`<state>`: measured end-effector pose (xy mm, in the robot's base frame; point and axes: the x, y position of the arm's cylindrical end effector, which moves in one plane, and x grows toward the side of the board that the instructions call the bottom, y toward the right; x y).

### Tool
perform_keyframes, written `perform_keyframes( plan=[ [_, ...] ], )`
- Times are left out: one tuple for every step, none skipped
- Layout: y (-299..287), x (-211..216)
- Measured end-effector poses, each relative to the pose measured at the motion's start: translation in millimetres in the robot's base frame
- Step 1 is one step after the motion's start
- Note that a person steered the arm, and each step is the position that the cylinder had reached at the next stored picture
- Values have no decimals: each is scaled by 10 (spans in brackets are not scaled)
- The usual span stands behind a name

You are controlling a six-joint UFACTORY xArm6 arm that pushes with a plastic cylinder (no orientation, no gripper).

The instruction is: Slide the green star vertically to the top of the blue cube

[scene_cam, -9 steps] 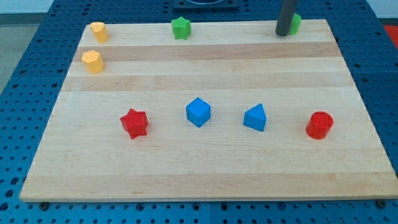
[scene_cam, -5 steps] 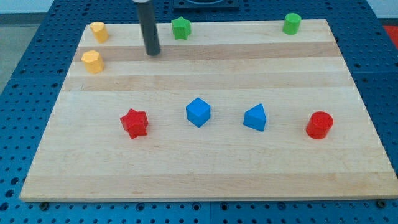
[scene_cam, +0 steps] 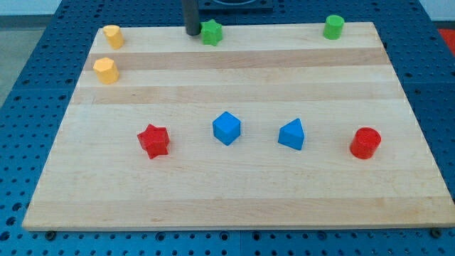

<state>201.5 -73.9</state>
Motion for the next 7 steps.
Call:
perform_keyframes(
  plan=[
    [332,-2],
    [375,-8],
    [396,1],
    [389,529],
    [380,914],
    [251,973],
    [166,1432]
  ],
)
